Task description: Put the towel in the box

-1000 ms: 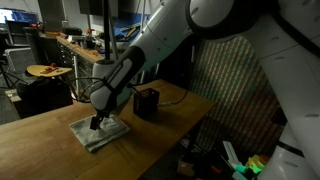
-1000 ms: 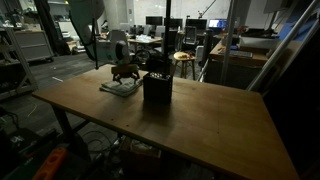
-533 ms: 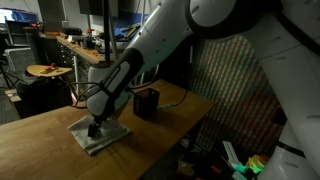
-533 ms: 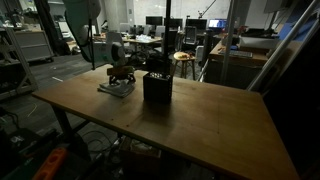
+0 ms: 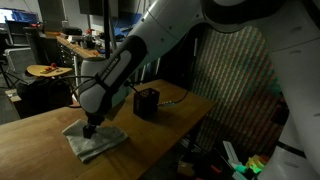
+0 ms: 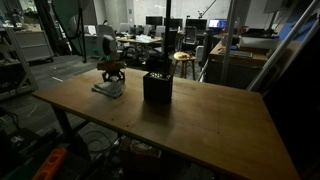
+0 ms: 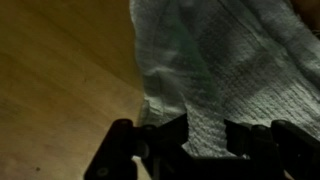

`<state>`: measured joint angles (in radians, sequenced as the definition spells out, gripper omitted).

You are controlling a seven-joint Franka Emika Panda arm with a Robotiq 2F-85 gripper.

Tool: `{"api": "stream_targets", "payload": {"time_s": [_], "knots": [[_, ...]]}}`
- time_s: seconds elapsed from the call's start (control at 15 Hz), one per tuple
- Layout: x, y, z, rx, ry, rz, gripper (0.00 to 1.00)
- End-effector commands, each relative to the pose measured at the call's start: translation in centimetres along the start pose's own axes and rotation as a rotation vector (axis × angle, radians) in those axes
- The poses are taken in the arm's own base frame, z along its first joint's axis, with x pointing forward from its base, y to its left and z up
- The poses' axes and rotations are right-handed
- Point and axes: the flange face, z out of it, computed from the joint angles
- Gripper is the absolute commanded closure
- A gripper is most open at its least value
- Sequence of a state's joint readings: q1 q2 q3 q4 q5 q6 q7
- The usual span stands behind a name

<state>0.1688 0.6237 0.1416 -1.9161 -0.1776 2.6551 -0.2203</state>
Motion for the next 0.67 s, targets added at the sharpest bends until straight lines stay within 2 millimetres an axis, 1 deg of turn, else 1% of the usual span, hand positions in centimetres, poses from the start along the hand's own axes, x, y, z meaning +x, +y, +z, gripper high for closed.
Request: {"api": "stream_targets", "payload": {"time_s": [0.0, 0.2, 0.4, 0.53, 0.6], "knots": [[-0.1, -0.5, -6.0, 0.003, 0.049, 0.046, 0.87], [-0.3, 0.8, -10.0, -0.012, 0.094, 0.093, 0.87], [-1.3, 2.7, -13.5, -0.039, 0.126, 0.139, 0.87], [-2.2, 4.5, -15.7, -0.070, 0.144, 0.172, 0.87], [-2.8, 5.8, -16.7, -0.091, 0.153, 0.195, 0.87]]}}
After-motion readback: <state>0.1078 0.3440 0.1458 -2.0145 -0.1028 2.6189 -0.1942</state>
